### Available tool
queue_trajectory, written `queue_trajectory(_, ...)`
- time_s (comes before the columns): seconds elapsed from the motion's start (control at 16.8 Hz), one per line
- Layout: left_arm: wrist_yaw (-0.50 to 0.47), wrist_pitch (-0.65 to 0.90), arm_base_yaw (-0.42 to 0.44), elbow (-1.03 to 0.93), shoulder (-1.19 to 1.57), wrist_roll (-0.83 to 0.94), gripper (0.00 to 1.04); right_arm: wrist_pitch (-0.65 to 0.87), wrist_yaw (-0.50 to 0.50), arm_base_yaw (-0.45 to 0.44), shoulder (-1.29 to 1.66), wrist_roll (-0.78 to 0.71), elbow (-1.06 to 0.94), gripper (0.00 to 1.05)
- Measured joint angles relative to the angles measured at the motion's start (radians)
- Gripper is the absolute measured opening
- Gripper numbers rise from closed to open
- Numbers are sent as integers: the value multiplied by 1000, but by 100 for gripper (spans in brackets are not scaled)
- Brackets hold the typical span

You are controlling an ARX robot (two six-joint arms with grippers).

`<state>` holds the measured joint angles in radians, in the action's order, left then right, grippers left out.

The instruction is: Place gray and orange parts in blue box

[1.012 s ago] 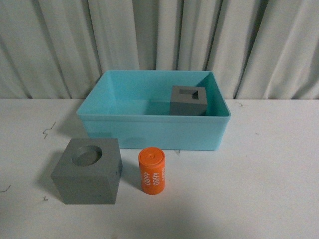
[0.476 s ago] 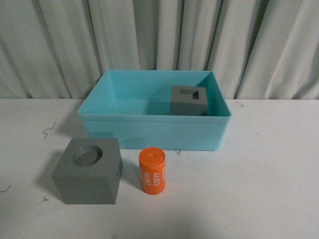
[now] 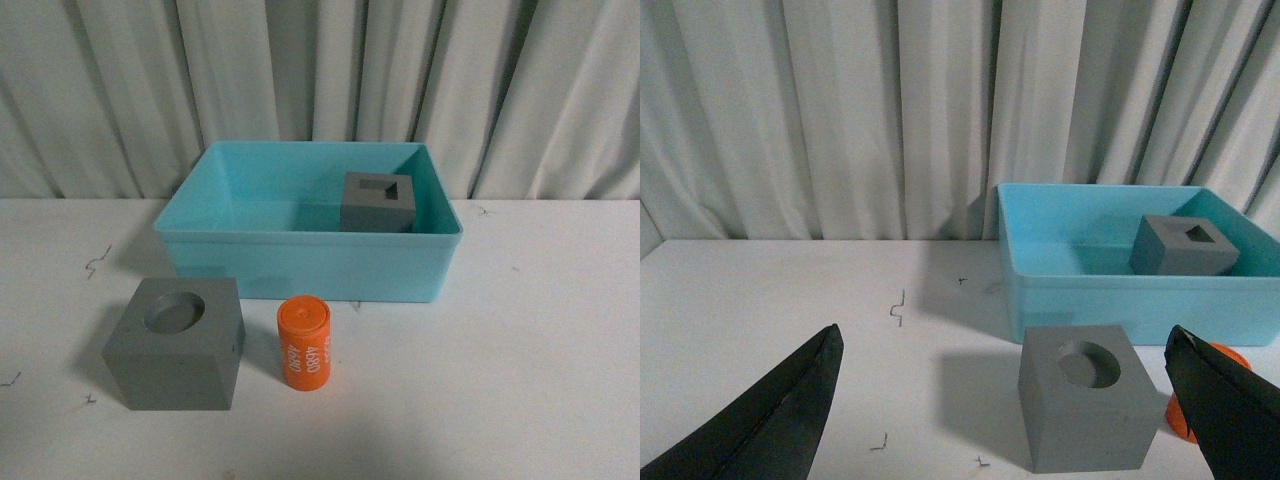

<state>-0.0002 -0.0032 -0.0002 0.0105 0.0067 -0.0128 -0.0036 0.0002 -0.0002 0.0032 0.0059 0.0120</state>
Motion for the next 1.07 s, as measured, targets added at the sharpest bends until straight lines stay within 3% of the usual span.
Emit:
queue_trajectory(0.18,0,0,0,0,0,0,98,0,0,0,0,0,0,63)
queue_trajectory(0.3,0,0,0,0,0,0,98,0,0,0,0,0,0,91)
queue_trajectory(0.36,0,0,0,0,0,0,98,0,0,0,0,0,0,100)
queue_trajectory(0.48,0,0,0,0,0,0,98,0,0,0,0,0,0,98)
queue_trajectory(0.54,-18,-264,-21,97,117,-43,98,-1,1,0,0,0,0,98)
queue_trajectory(0.6,-41,-425,-66,235,387,-80,98,0,-1,0,0,0,0,98)
queue_trajectory(1.07,-210,69,-278,504,1131,7,98,0,1,0,0,0,0,98)
